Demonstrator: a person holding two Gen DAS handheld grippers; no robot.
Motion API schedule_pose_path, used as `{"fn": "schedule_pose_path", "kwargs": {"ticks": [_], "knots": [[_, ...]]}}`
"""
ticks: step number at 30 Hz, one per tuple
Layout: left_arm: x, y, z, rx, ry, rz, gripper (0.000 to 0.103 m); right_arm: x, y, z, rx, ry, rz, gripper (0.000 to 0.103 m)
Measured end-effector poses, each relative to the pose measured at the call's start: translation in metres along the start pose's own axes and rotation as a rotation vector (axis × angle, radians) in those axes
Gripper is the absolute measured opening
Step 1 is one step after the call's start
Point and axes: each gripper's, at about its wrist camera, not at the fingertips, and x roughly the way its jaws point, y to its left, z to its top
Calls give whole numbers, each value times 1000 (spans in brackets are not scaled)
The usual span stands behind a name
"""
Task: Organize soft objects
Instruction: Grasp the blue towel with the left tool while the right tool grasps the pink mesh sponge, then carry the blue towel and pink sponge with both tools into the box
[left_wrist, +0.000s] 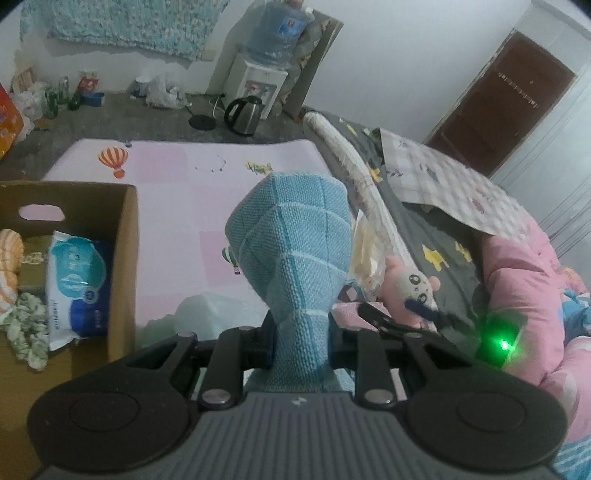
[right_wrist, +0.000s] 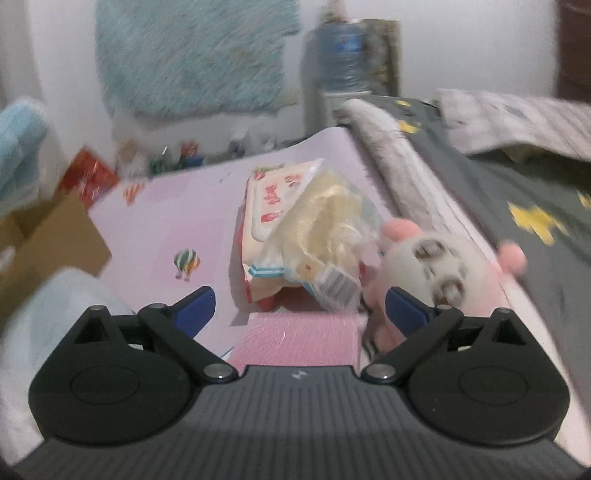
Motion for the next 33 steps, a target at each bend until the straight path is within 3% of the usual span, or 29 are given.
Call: {"fn": "schedule_pose_path", "kwargs": {"ticks": [3, 13, 15, 17, 26, 33], "knots": [[-18, 6, -6, 6, -30, 1, 24, -8, -2, -17, 85, 24, 20, 99], [-82, 53, -33, -46, -113, 41, 24, 47, 20, -22, 15, 197, -121, 98], [-94, 69, -38, -56, -124, 65, 24, 47, 23, -22, 19, 191, -126, 95], [-104, 86, -42, -62, -135, 104, 24, 45, 24, -23, 31, 190, -129, 83], [-128, 155, -61, -92, -141, 265, 24, 38, 15, -19, 66, 187, -127, 80], [-127, 202, -65, -126, -90, 338, 24, -12, 11, -15, 109, 92, -92, 80]]}}
